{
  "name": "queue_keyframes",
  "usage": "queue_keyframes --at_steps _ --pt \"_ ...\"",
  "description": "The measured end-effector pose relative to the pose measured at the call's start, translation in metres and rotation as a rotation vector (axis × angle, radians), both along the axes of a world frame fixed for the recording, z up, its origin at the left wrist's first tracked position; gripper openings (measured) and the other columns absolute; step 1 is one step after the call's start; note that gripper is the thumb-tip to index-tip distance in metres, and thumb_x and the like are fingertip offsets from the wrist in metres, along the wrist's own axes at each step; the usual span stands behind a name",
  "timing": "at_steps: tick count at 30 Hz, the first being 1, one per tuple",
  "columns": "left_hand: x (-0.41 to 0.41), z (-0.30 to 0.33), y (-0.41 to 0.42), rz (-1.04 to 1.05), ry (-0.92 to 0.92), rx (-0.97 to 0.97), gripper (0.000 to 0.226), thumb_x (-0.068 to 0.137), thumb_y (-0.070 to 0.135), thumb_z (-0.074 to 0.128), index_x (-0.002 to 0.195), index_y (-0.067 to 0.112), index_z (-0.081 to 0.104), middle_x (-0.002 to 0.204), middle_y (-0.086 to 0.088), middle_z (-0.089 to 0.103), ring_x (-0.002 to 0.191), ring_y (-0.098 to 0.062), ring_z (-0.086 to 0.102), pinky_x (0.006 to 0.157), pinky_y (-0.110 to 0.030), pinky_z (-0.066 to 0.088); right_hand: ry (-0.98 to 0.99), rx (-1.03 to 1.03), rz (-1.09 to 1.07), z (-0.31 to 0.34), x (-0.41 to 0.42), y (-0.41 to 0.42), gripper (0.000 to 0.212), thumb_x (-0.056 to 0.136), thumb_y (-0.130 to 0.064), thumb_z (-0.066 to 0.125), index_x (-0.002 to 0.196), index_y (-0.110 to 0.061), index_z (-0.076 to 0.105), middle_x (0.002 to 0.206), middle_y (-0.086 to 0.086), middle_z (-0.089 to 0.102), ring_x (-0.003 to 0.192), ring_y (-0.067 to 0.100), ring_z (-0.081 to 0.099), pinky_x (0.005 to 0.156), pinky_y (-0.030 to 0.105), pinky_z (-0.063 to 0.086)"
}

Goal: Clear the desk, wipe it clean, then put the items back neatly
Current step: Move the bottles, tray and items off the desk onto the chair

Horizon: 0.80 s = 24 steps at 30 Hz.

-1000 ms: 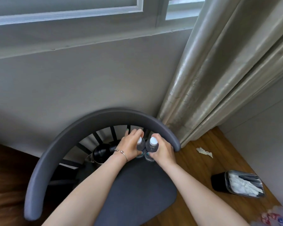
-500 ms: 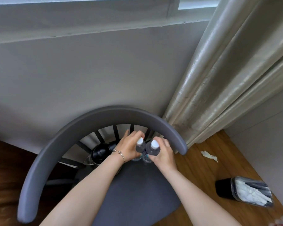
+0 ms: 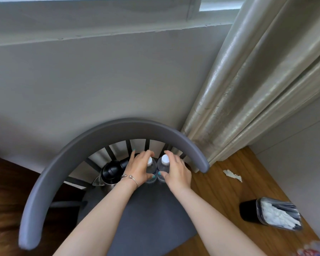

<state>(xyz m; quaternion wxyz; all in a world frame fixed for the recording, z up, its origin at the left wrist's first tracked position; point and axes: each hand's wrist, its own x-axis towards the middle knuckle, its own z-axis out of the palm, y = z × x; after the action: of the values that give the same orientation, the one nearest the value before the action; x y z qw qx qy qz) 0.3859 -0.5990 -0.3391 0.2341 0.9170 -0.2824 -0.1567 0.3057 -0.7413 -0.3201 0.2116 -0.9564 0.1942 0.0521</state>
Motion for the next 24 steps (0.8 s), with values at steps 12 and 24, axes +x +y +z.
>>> queue_keyframes --at_steps 12,24 --pt "0.000 0.003 0.021 0.020 0.081 -0.013 0.055 0.079 0.023 0.071 0.125 0.029 0.043 0.126 0.007 0.056 0.131 -0.020 0.044 0.120 -0.039 0.009 -0.006 0.188 -0.134 0.008 0.004 0.012 0.041 0.088 -0.016 0.069 0.123 -0.028 0.051 0.125 0.001 0.060 0.113 0.025 0.060 0.088 0.036 0.055" --pt "0.010 0.006 0.027 0.092 0.002 0.038 0.041 0.080 0.020 0.069 0.116 0.021 0.050 0.119 0.002 0.059 0.128 -0.022 0.043 0.116 -0.030 0.013 0.100 0.171 -0.138 0.008 0.025 0.023 0.040 0.093 -0.019 0.062 0.124 -0.033 0.043 0.127 0.001 0.057 0.112 0.026 0.058 0.085 0.037 0.055"
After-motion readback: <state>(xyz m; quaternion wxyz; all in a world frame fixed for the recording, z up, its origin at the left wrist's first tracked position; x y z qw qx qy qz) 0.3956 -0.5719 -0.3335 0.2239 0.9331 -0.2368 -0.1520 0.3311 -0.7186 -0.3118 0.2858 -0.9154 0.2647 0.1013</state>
